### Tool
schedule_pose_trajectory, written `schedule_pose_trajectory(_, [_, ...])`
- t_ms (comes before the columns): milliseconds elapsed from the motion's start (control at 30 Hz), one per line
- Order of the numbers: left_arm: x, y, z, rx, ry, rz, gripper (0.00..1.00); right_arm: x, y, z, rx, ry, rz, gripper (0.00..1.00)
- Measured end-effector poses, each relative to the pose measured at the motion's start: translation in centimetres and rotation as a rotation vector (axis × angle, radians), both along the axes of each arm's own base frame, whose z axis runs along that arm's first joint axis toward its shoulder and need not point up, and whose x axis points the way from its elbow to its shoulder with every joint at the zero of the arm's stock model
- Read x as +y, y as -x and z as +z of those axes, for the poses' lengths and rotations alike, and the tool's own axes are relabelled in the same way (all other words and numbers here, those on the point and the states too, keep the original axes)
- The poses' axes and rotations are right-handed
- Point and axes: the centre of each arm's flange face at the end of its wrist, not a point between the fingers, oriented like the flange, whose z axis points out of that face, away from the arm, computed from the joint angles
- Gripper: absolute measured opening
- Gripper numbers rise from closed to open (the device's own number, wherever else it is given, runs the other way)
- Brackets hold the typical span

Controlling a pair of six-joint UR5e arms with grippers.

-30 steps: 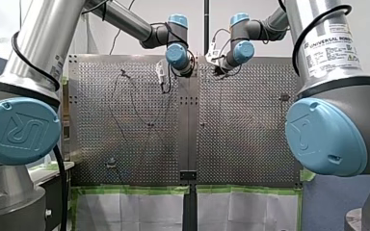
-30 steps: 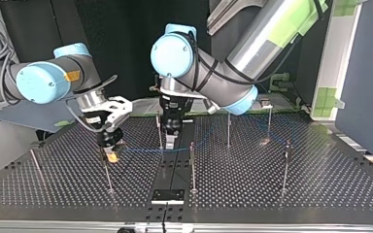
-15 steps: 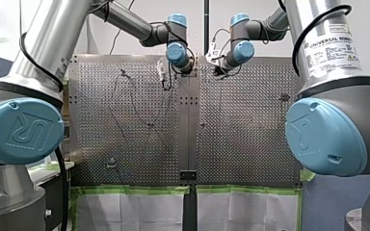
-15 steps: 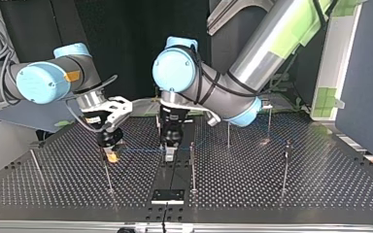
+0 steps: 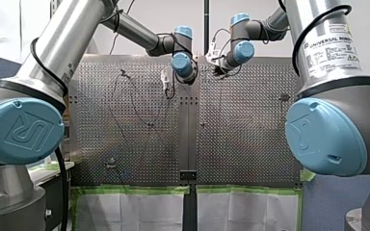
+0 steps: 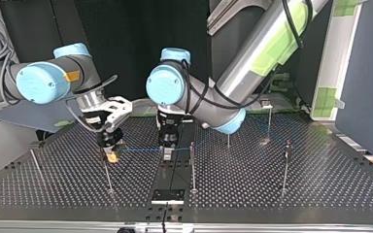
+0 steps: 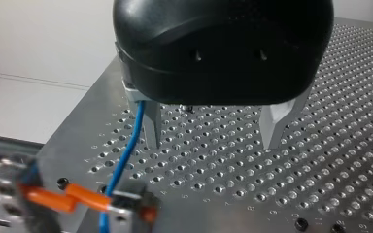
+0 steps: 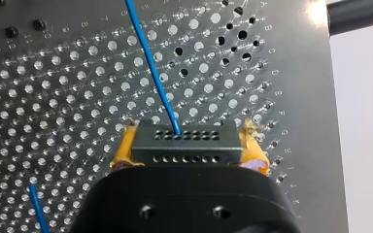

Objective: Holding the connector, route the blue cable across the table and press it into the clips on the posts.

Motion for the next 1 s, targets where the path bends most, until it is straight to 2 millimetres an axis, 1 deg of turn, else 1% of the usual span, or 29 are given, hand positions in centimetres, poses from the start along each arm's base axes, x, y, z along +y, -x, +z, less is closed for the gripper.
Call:
schedule_pose_trajectory(300, [0.1, -0.19, -0.21, 0.003, -0.003, 0.028, 1.0, -0.03, 0.02, 0.01, -0.001, 0.001, 0.0, 0.0])
schedule_pose_trajectory(367, [0.09, -0.15, -0.2, 0.002, -0.004, 0.034, 0.9, -0.03, 0.02, 0.01, 0.0, 0.001, 0.0, 0.0])
schedule_pose_trajectory(433, [0.07, -0.09, -0.2, 0.001, -0.007, 0.039, 0.9, -0.03, 0.02, 0.01, -0.001, 0.001, 0.0, 0.0])
schedule_pose_trajectory(467, [0.06, -0.07, -0.2, 0.0, -0.01, 0.041, 0.81, -0.03, 0.02, 0.01, 0.0, 0.001, 0.0, 0.0])
schedule_pose_trajectory(500, [0.05, -0.04, -0.2, 0.0, -0.013, 0.043, 0.81, -0.03, 0.02, 0.01, -0.001, 0.001, 0.0, 0.0])
schedule_pose_trajectory(533, [0.02, 0.0, -0.19, -0.002, -0.017, 0.046, 0.7, -0.03, 0.02, 0.0, 0.0, 0.001, 0.0, 0.0])
schedule_pose_trajectory(567, [0.0, 0.03, -0.18, -0.003, -0.019, 0.048, 0.62, -0.03, 0.02, 0.01, 0.0, 0.001, 0.0, 0.0])
schedule_pose_trajectory(600, [-0.02, 0.04, -0.17, -0.005, -0.021, 0.05, 0.62, -0.02, 0.01, 0.01, 0.0, 0.001, 0.0, 0.0])
schedule_pose_trajectory(633, [-0.05, 0.05, -0.14, -0.008, -0.022, 0.054, 0.51, -0.01, 0.0, 0.0, 0.0, 0.001, 0.0, 0.0])
schedule_pose_trajectory(667, [-0.06, 0.07, -0.11, -0.01, -0.021, 0.057, 0.35, 0.01, -0.02, 0.0, 0.0, 0.0, 0.0, 0.0])
schedule_pose_trajectory(700, [-0.09, 0.08, -0.09, -0.013, -0.02, 0.061, 0.35, 0.03, -0.03, -0.02, 0.0, 0.0, 0.001, 0.0])
schedule_pose_trajectory(733, [-0.12, 0.11, -0.05, -0.017, -0.019, 0.068, 0.25, 0.05, -0.05, -0.02, 0.0, 0.0, 0.001, 0.0])
schedule_pose_trajectory(767, [-0.16, 0.15, -0.02, -0.02, -0.018, 0.072, 0.1, 0.07, -0.07, -0.03, 0.0, -0.001, 0.002, 0.0])
schedule_pose_trajectory(800, [-0.19, 0.19, 0.0, -0.022, -0.017, 0.076, 0.1, 0.1, -0.09, -0.06, 0.001, -0.001, 0.002, 0.0])
schedule_pose_trajectory(833, [-0.24, 0.25, 0.03, -0.024, -0.017, 0.081, 0.0, 0.12, -0.1, -0.09, 0.001, -0.002, 0.002, 0.0])
schedule_pose_trajectory(1000, [-0.22, 0.5, 0.05, -0.026, -0.014, 0.112, 0.0, 0.27, -0.14, -0.48, 0.004, -0.009, 0.004, 0.0])
